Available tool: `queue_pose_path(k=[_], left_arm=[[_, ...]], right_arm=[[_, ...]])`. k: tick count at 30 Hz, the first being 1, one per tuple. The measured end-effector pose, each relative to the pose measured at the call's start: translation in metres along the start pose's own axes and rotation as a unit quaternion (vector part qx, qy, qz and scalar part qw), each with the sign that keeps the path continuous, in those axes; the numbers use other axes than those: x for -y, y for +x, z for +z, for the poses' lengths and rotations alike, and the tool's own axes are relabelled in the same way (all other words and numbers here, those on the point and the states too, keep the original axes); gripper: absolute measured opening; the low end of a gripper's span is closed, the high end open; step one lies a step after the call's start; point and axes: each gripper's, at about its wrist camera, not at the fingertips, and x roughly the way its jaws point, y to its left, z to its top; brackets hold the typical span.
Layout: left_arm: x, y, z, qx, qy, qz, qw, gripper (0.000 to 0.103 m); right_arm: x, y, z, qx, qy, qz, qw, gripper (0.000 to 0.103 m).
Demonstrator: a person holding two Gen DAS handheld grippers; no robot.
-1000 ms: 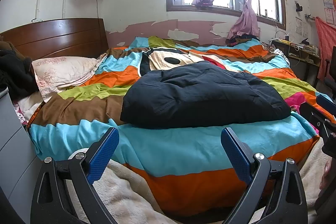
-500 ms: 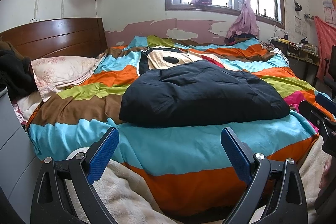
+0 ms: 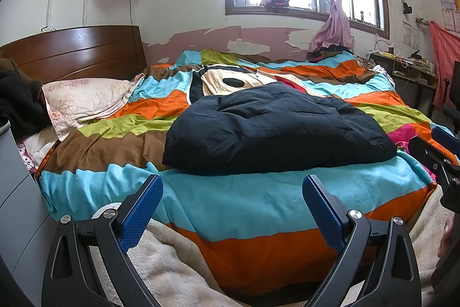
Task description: Fold large clothes
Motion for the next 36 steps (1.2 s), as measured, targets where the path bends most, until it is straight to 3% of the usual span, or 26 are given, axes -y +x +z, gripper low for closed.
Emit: queue_pose_path(k=[36], left_arm=[[-0.0009,0.0004,-0.0009,0.005,0.005,0.003,1.0,0.095]], right_arm=[[-0.0001,-0.0001,-0.0003,0.0,0.001,0.0,1.0,0.103]])
